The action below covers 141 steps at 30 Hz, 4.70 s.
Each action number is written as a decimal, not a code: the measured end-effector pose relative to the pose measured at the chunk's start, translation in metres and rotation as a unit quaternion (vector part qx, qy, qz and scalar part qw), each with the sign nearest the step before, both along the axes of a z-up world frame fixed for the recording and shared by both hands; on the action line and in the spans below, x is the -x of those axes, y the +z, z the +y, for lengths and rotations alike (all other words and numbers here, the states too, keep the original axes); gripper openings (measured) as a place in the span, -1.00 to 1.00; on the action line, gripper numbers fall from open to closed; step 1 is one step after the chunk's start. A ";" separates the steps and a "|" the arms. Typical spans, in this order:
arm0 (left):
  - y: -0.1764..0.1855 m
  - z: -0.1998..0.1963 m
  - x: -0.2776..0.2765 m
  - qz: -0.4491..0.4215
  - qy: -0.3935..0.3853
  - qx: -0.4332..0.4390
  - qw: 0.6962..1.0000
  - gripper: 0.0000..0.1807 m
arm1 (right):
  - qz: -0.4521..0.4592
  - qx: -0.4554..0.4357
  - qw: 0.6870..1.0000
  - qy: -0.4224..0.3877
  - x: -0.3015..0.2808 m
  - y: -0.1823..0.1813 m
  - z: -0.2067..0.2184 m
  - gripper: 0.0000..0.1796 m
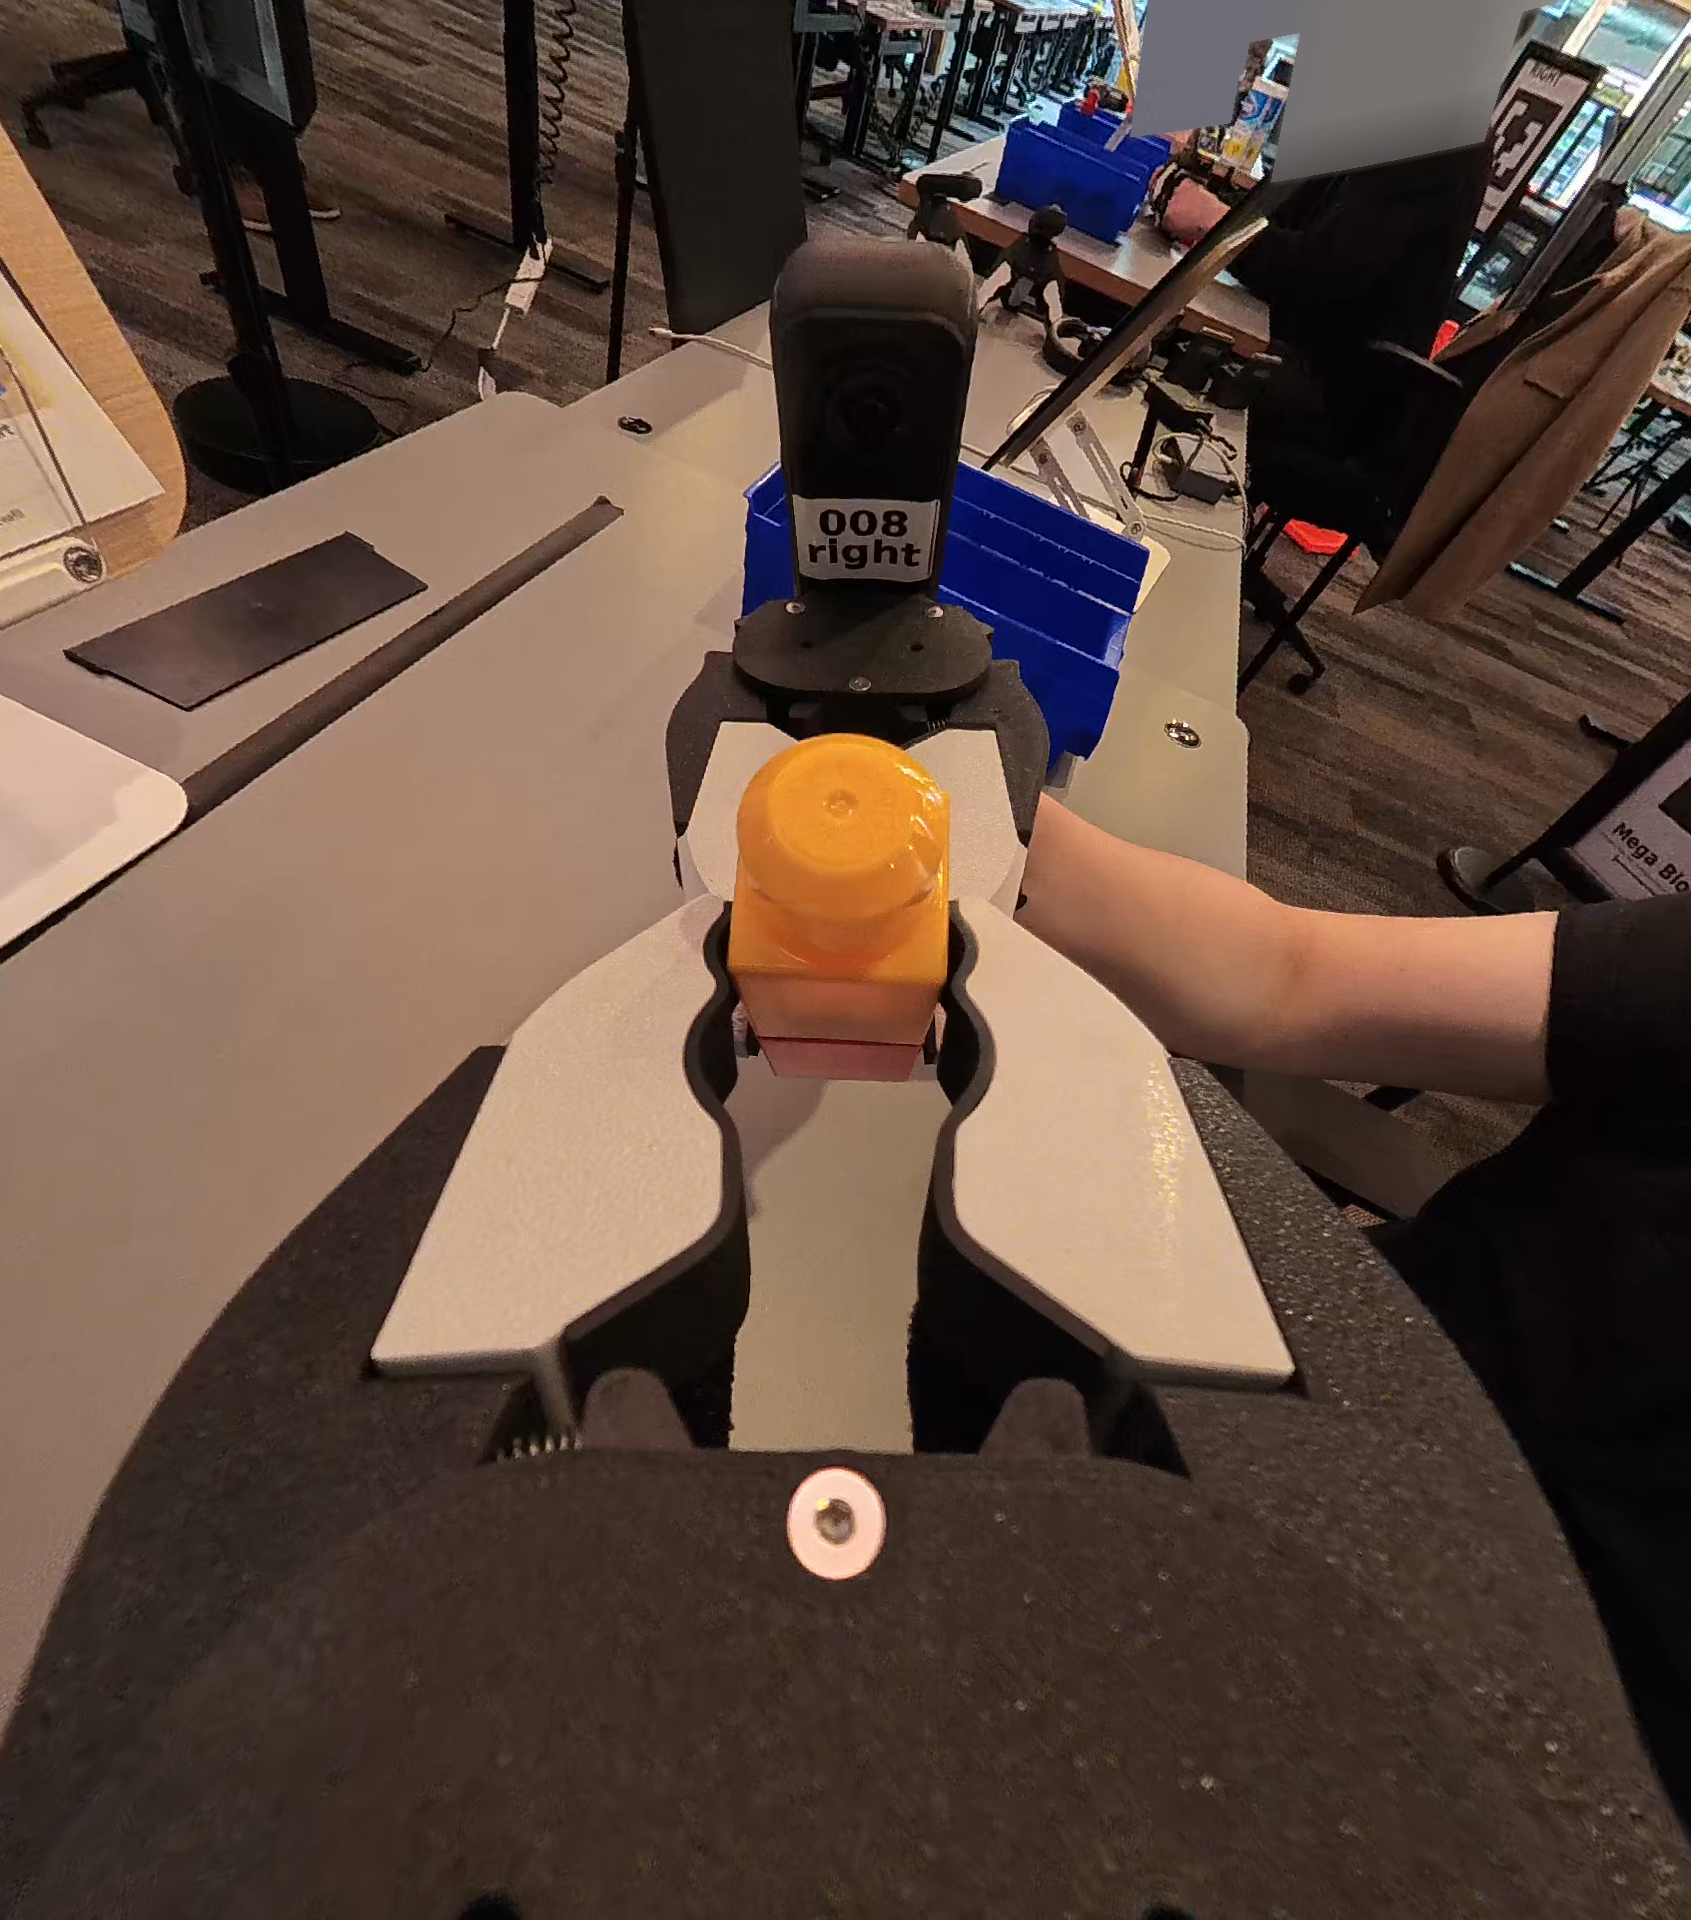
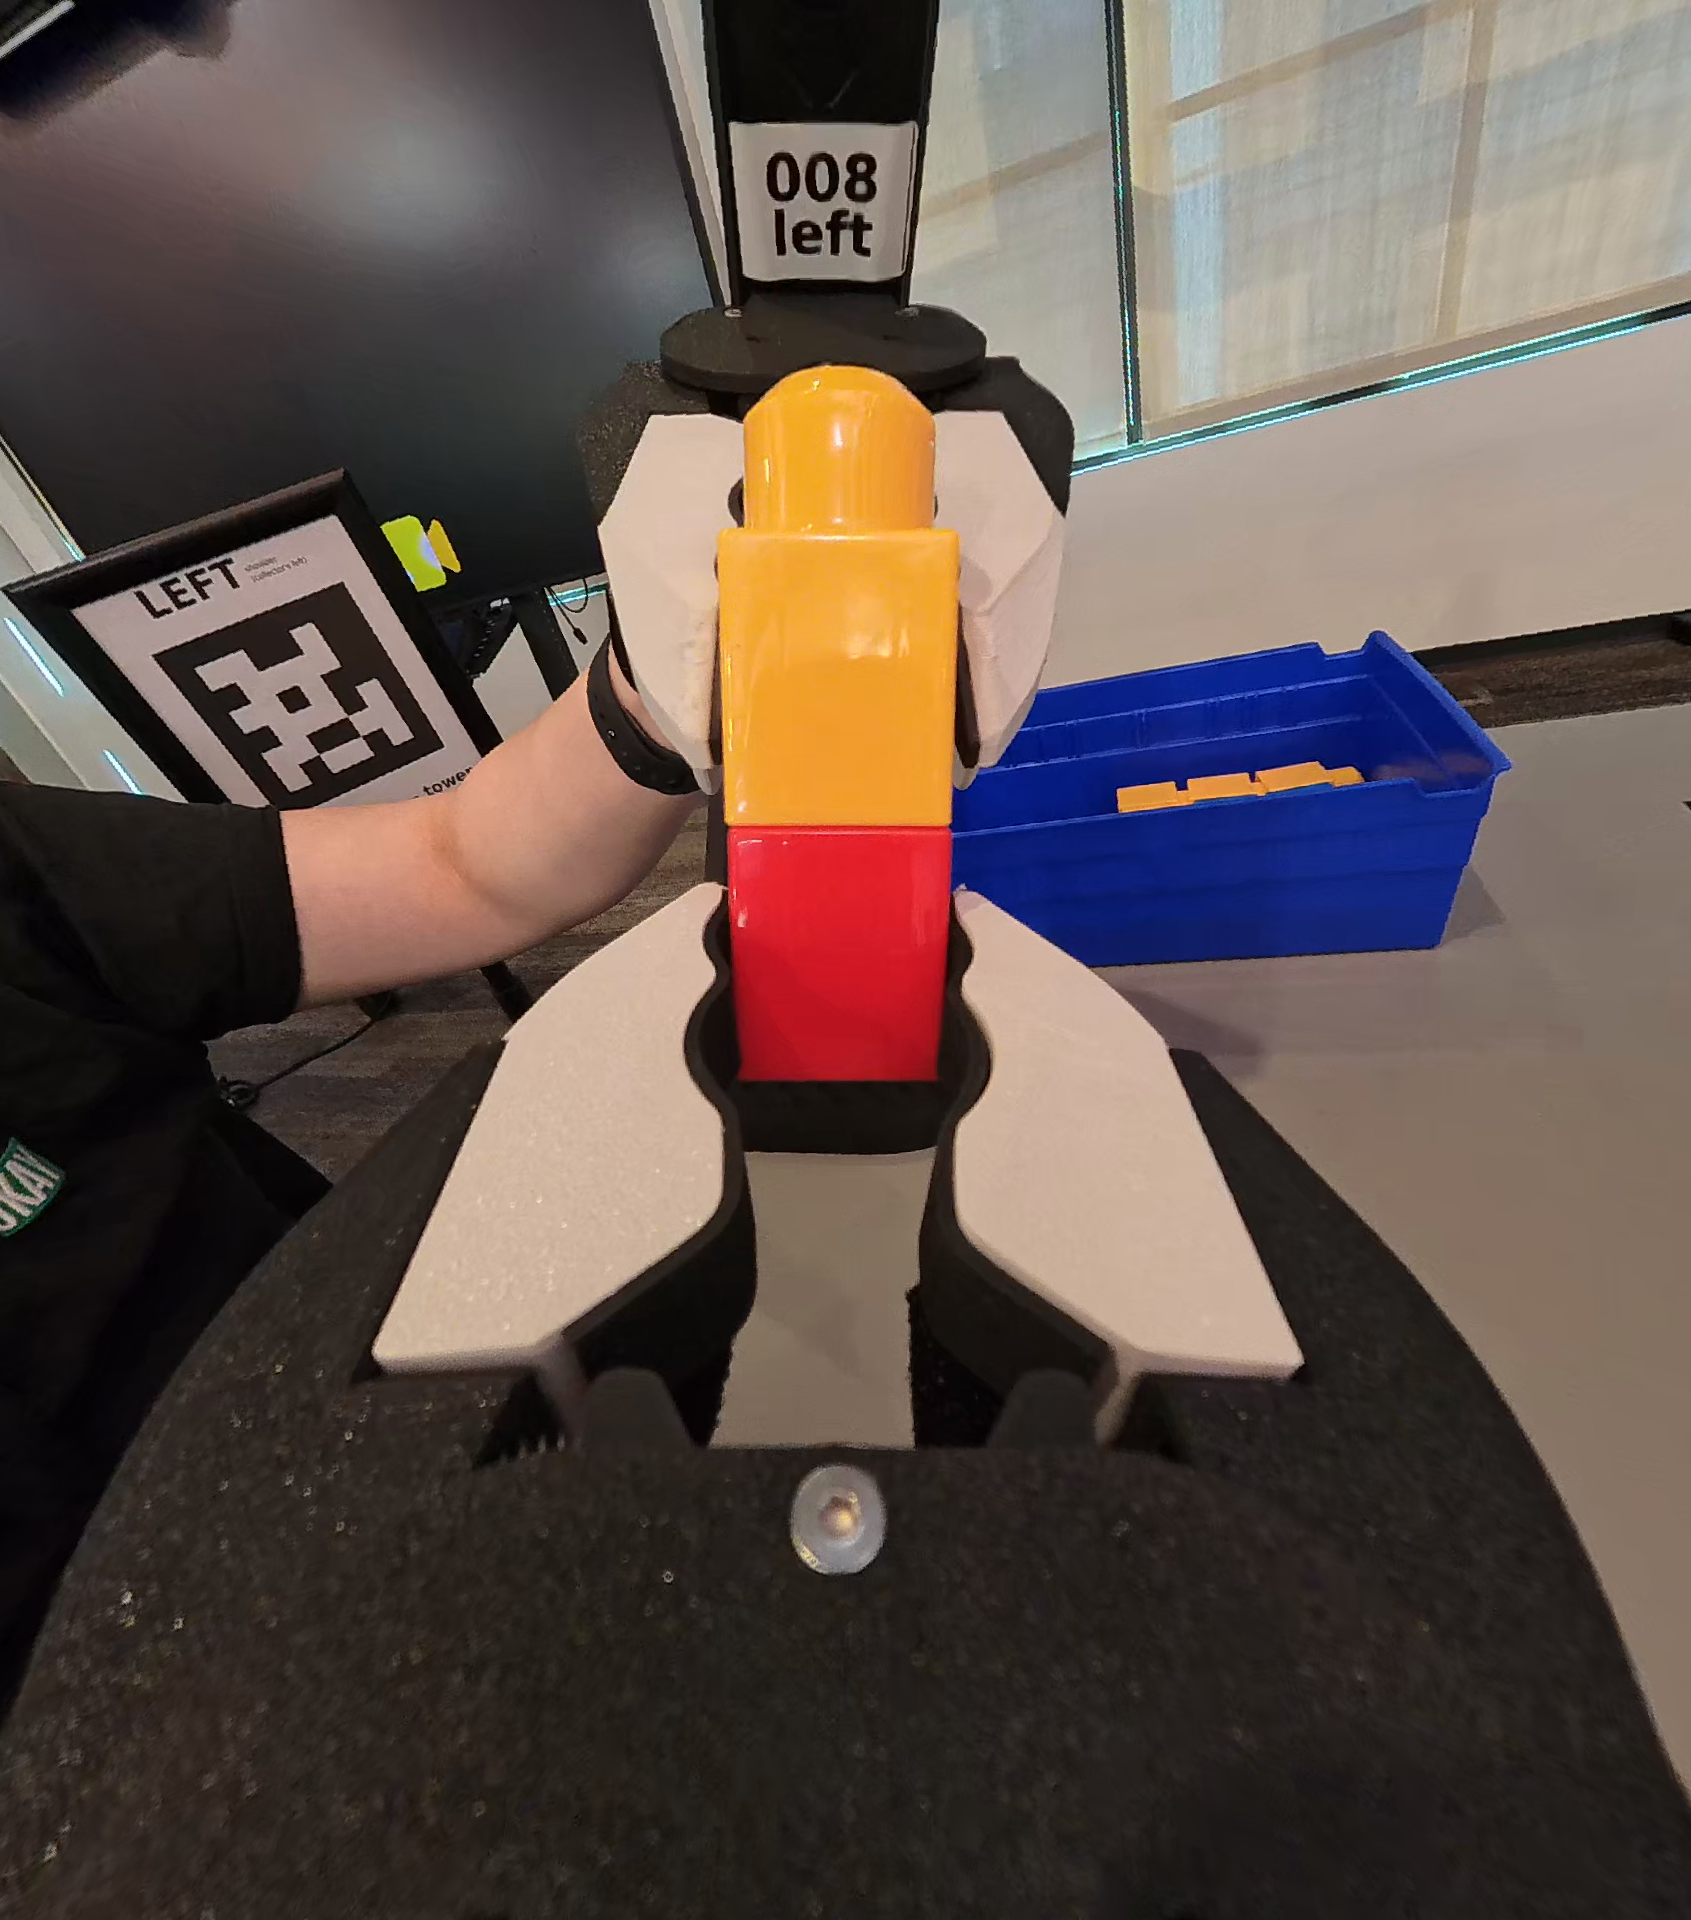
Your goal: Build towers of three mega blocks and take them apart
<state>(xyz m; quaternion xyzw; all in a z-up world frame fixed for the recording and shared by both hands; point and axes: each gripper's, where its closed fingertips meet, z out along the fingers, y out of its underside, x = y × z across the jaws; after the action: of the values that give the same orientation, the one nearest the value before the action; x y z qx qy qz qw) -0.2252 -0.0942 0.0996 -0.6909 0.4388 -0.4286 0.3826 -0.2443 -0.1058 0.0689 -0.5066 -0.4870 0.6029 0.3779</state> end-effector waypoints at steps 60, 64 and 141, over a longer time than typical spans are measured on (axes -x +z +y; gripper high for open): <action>-0.053 0.030 0.243 0.245 0.360 -0.062 0.898 -0.41 | -0.181 -0.119 0.973 -0.085 -0.022 -0.034 0.020 -0.60; -0.106 0.012 0.314 0.274 0.420 0.113 0.858 -0.42 | -0.179 -0.108 0.972 -0.108 -0.032 -0.034 0.032 -0.60; -0.218 0.006 0.319 0.355 0.312 0.245 0.847 -0.50 | -0.190 -0.046 0.971 -0.136 -0.048 -0.049 0.048 -0.60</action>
<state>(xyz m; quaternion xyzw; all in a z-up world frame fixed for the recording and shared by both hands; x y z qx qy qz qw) -0.5440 -0.0881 -0.1181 -0.9677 0.1864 -0.1059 0.1329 -0.1961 -0.0576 0.0203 -0.6553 -0.5039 0.4156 0.3794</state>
